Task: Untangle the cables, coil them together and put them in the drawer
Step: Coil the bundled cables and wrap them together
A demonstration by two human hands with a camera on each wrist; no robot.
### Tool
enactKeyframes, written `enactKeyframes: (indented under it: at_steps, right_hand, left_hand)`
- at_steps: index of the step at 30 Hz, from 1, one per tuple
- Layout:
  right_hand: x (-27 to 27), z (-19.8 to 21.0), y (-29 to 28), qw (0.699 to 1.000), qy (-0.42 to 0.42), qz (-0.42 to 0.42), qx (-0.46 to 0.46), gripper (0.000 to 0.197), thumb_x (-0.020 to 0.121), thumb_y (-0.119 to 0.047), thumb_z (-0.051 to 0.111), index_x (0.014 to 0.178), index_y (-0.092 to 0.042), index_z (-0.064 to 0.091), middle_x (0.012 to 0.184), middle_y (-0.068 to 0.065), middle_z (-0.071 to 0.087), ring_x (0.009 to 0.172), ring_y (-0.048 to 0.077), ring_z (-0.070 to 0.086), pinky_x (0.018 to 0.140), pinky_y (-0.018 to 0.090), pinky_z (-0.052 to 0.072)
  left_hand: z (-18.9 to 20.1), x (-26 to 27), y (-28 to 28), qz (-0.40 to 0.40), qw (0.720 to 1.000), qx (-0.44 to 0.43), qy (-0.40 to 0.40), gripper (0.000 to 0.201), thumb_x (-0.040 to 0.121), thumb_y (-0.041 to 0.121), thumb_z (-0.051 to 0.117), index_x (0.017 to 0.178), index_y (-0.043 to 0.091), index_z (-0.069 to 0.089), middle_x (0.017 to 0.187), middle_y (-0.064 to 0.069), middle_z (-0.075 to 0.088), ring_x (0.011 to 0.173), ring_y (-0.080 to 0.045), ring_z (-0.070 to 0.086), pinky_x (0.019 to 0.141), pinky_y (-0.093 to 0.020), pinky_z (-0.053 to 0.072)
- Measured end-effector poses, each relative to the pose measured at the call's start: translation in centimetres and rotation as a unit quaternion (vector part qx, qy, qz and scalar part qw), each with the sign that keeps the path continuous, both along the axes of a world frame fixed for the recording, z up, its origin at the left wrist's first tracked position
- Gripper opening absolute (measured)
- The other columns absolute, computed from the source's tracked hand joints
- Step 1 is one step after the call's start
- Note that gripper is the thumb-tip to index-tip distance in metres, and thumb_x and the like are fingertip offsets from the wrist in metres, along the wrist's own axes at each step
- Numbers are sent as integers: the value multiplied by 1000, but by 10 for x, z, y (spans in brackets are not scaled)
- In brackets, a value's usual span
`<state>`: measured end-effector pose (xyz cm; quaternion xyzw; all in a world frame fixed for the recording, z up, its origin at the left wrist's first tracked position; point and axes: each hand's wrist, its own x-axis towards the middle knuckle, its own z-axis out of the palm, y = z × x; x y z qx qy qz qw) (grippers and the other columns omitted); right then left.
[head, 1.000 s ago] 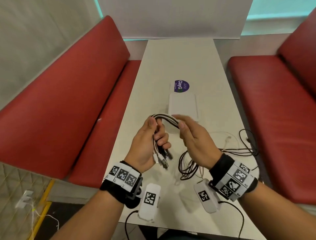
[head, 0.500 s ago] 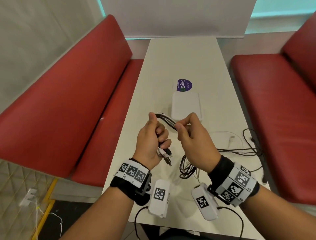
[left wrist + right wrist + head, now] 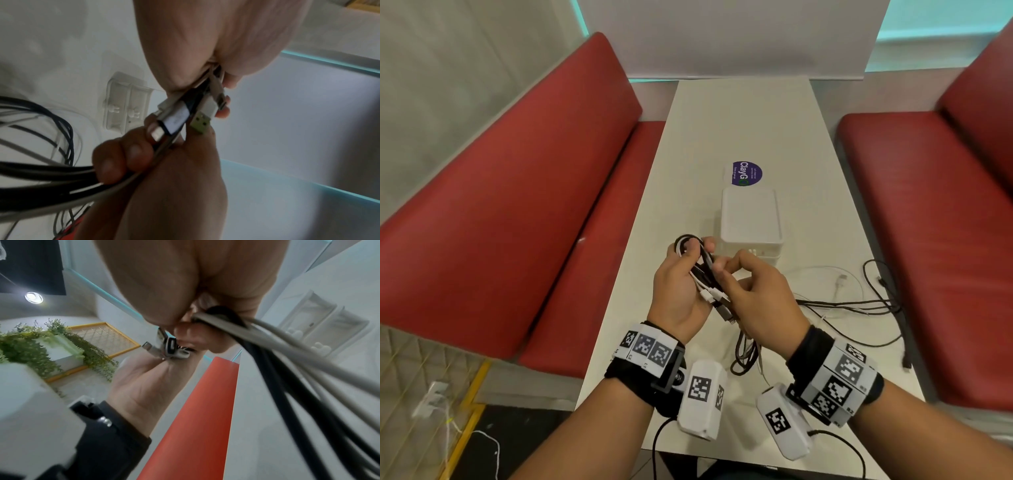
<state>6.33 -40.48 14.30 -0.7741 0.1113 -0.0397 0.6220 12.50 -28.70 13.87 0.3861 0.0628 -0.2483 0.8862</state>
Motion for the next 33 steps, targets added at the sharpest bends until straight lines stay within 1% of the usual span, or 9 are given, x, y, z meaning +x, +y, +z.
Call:
enactKeyframes:
  at_steps: [5, 7, 10, 13, 19, 23, 27, 30, 33]
  right_hand:
    - [-5, -1, -4, 994, -34, 25, -98, 14, 98, -40, 62, 85, -37, 68, 73, -5, 61, 60, 5, 51, 62, 20, 40]
    - [-7, 0, -7, 992, -23, 54, -111, 16, 97, -53, 56, 100, -41, 67, 105, -8, 55, 78, -1, 53, 75, 20, 42]
    - [-6, 1, -3, 987, -1, 110, -116, 40, 90, -69, 53, 111, -36, 50, 119, -14, 55, 91, 2, 62, 82, 31, 52]
    - [-6, 0, 7, 985, -19, 129, -111, 39, 96, -56, 53, 112, -26, 36, 109, -14, 61, 94, 8, 66, 83, 42, 56]
    - [-12, -14, 7, 972, -58, 105, -202, 26, 104, -39, 45, 118, -24, 30, 102, -5, 63, 76, 23, 66, 67, 51, 54]
    - [-14, -15, 6, 940, -91, 119, -308, 40, 99, -20, 52, 128, -28, 26, 126, -1, 55, 66, 39, 61, 57, 52, 52]
    - [-13, -10, -2, 977, -97, 142, -125, 32, 100, -25, 52, 130, -29, 45, 126, -22, 58, 100, 12, 65, 83, 30, 54]
    - [-11, -5, -8, 986, -21, 117, 118, 31, 93, -46, 51, 114, -23, 55, 76, -22, 59, 62, 7, 47, 54, 20, 38]
    - [-6, -9, -10, 990, -49, 127, 29, 37, 92, -55, 61, 109, -27, 46, 100, -26, 60, 88, -1, 62, 76, 26, 53]
  left_hand:
    - [2, -1, 1, 7, 999, 10, -31, 33, 106, 25, 47, 75, 13, 51, 67, -4, 41, 61, -19, 47, 69, -36, 55]
    - [2, 2, 1, 13, 999, 26, -39, 28, 102, 30, 55, 81, 13, 48, 69, -3, 42, 66, -20, 38, 68, -33, 52]
    - [7, 2, -1, 16, 998, 47, -44, 15, 102, 27, 55, 100, 12, 54, 72, -1, 47, 67, -19, 41, 63, -32, 48]
    - [14, -1, -3, 21, 997, 28, -68, 23, 105, 19, 48, 123, 10, 59, 76, -2, 50, 65, -14, 46, 68, -30, 50]
    - [18, -6, -3, -13, 998, 19, -52, 16, 109, 21, 41, 103, 17, 56, 106, -12, 74, 105, -33, 70, 89, -46, 58]
    - [17, -7, -2, 9, 998, 54, -37, 14, 108, 23, 43, 110, 15, 55, 71, -2, 60, 67, -20, 64, 72, -36, 54]
    - [15, -5, -3, 69, 989, 95, -93, 16, 110, 21, 40, 117, 11, 51, 66, -1, 42, 66, -20, 61, 82, -43, 54]
    - [13, -4, -5, 79, 978, 111, -158, 10, 110, 19, 39, 113, 12, 47, 67, -1, 39, 68, -19, 60, 86, -45, 56]
    - [16, -9, -8, 51, 976, 98, -189, 7, 109, 18, 41, 109, 14, 47, 67, -1, 38, 66, -18, 50, 95, -45, 51]
